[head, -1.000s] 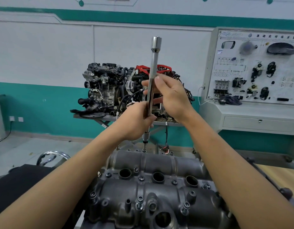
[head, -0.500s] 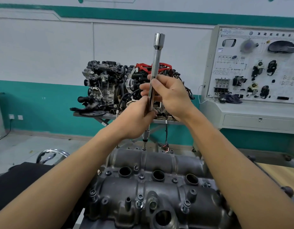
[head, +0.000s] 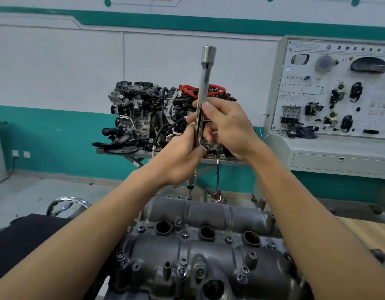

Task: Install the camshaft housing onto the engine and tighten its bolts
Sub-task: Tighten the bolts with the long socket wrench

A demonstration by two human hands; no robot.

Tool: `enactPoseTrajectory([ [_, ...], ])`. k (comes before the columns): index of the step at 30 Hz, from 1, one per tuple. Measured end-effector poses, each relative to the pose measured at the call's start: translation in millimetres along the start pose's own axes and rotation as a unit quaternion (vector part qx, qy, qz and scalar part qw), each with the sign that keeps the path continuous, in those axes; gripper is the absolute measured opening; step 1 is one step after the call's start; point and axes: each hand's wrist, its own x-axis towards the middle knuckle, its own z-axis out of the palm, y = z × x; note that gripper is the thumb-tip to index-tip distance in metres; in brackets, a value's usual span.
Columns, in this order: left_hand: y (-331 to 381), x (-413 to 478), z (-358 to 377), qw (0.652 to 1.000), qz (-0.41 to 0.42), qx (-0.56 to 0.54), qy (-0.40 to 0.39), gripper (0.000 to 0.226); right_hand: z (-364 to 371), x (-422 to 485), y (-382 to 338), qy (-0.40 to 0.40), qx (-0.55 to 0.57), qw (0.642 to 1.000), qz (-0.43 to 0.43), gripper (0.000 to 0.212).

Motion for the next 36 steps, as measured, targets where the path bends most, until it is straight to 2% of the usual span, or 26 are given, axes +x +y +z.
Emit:
enactPoseTrajectory([
  [2, -2, -1, 1, 1.0, 0.002, 0.01, 0.006, 0.012, 1, 1, 2, 0.016, -0.029, 0.999, -0.016, 0.019],
  [4, -5, -1, 3, 0.998, 0.013, 0.037, 0.042, 0.019, 6, 2, 4, 0.084, -0.062, 0.994, -0.014, 0.013],
  [6, -7, 1, 3, 0.996, 0.015, 0.045, 0.076, 0.026, 8, 3, 8, 0.157, -0.12, 0.98, -0.018, 0.029],
  [7, -7, 1, 4, 0.996, 0.013, 0.047, 0.081, 0.029, 7, 3, 8, 0.167, -0.136, 0.976, -0.02, 0.037],
  [9, -6, 1, 6, 0.996, 0.015, 0.05, 0.076, 0.037, 6, 1, 7, 0.136, -0.144, 0.98, -0.009, 0.04],
  [10, -5, 1, 7, 0.996, 0.022, 0.053, 0.074, 0.035, 5, 1, 6, 0.105, -0.134, 0.985, 0.002, 0.034],
  [12, -4, 0, 7, 0.996, 0.032, 0.05, 0.073, 0.022, 1, -1, 2, 0.036, -0.084, 0.996, 0.021, 0.015],
  [15, -4, 0, 7, 0.997, 0.022, 0.035, 0.066, 0.01, -8, -3, -4, -0.035, -0.02, 0.998, 0.045, 0.015],
  [16, -5, 0, 7, 0.997, 0.018, 0.038, 0.066, 0.009, -9, -3, -4, -0.026, -0.022, 0.999, 0.04, 0.013],
  [18, -6, 1, 8, 0.996, 0.013, 0.047, 0.071, 0.014, -4, -2, -1, 0.052, -0.074, 0.996, 0.012, 0.014],
  [20, -7, 0, 8, 0.996, 0.006, 0.05, 0.076, 0.02, 2, -1, 4, 0.153, -0.182, 0.971, -0.021, 0.034],
  [21, -7, 0, 7, 0.996, 0.001, 0.048, 0.076, 0.022, 4, 0, 7, 0.174, -0.2, 0.964, -0.015, 0.041],
  [23, -7, 0, 5, 0.997, -0.008, 0.036, 0.072, 0.021, 2, 2, 7, 0.146, -0.137, 0.979, 0.039, 0.047],
  [24, -6, 0, 5, 0.997, -0.01, 0.031, 0.071, 0.019, 0, 3, 6, 0.111, -0.097, 0.987, 0.057, 0.041],
  [26, -5, 0, 6, 0.997, -0.012, 0.028, 0.068, 0.017, -2, 3, 5, 0.04, -0.072, 0.996, 0.041, 0.018],
  [28, -4, 1, 7, 0.997, -0.011, 0.033, 0.066, 0.016, 1, 1, 6, 0.011, -0.079, 0.997, 0.004, 0.017],
  [29, -3, 1, 8, 0.998, -0.017, 0.011, 0.062, 0.017, 3, 1, 7, 0.017, -0.092, 0.996, -0.012, 0.021],
  [31, -2, 2, 12, 0.989, -0.063, -0.123, 0.045, 0.02, 8, 1, 7, 0.041, -0.113, 0.992, -0.026, 0.025],
  [33, 1, 5, 19, 0.955, -0.125, -0.268, 0.033, 0.022, 12, 1, 7, 0.07, -0.12, 0.99, -0.027, 0.024],
  [36, 1, 12, 30, 0.931, -0.171, -0.318, 0.058, 0.032, 19, 0, 7, 0.104, -0.124, 0.986, -0.039, 0.019],
])
